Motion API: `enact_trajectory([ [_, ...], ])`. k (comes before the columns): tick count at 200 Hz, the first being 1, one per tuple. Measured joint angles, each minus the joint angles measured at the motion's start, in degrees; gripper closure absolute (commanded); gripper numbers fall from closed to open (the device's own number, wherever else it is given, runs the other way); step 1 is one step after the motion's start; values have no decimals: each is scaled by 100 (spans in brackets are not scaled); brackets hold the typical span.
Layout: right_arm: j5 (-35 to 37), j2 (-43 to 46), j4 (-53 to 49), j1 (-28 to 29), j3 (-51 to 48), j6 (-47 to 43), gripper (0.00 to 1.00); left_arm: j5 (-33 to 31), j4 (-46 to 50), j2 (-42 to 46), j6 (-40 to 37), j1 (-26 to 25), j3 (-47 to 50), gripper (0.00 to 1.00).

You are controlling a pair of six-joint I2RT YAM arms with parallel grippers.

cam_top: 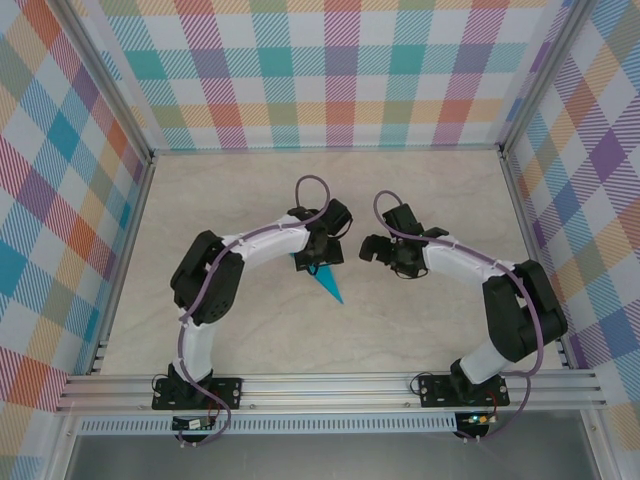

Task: Fold a paper plane with a square sheet of paper (pick it up from the middle)
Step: Turn over a paper plane at the center of the table.

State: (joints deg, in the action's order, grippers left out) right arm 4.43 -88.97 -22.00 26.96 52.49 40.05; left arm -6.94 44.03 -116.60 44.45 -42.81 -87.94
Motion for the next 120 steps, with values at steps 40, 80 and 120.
enact_trajectory([
  [40,33,28,-44,-37,-13,9,2,-188,437,-205,118,-20,-188,40],
  [80,-76,-35,-39,-42,17,22,5,-356,544,-170,229,-20,-177,50],
  [120,-232,-175,-42,-42,101,22,5,-389,540,-39,295,-20,-103,57],
])
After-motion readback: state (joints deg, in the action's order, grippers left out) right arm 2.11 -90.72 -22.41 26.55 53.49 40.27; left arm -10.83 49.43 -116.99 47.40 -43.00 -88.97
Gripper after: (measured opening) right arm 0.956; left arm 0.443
